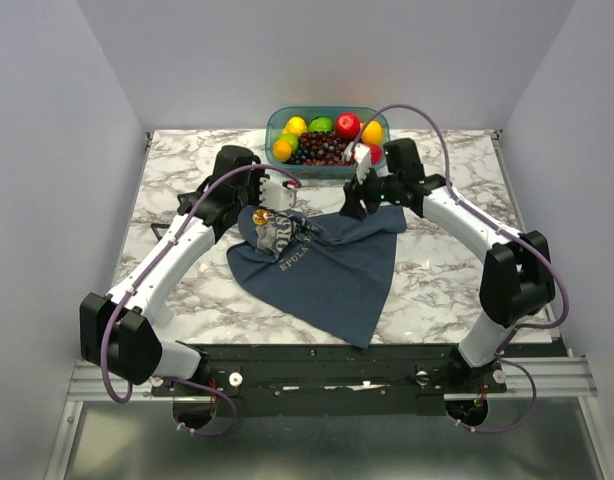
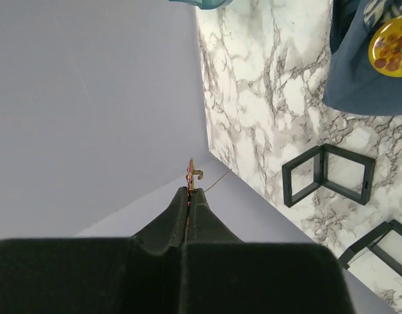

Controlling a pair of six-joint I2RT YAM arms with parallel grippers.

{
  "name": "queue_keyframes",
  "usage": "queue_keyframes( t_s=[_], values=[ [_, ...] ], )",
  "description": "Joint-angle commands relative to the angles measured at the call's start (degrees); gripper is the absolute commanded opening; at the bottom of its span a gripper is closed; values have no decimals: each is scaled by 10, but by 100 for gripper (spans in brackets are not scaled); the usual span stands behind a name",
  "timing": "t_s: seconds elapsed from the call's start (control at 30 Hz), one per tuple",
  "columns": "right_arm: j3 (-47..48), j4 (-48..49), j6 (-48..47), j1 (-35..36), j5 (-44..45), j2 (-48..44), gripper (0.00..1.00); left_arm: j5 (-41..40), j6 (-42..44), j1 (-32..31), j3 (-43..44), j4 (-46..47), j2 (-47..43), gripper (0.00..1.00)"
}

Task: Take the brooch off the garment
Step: Pass from the right arm to the left, then remove the brooch from the flattened clothing.

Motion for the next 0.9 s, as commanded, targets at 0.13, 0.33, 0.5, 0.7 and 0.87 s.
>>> queue_keyframes(
  t_s=[0.13, 0.33, 0.5, 0.7, 0.87],
  values=[
    [8, -134, -223, 10, 33, 22, 70, 83, -271, 48, 108, -115, 63, 0],
    [96, -72, -87, 8, -133, -7, 70, 529, -531, 110, 269, -231, 114, 0],
    [184, -45, -12, -10, -204, 22, 68, 691, -651, 116, 249, -147, 131, 0],
    [293, -35, 127, -9, -300, 75, 66, 837, -856, 144, 213, 43, 162, 0],
    [255, -30, 87, 0, -243, 55, 66, 896, -1231, 152, 111, 468, 166, 0]
  ],
)
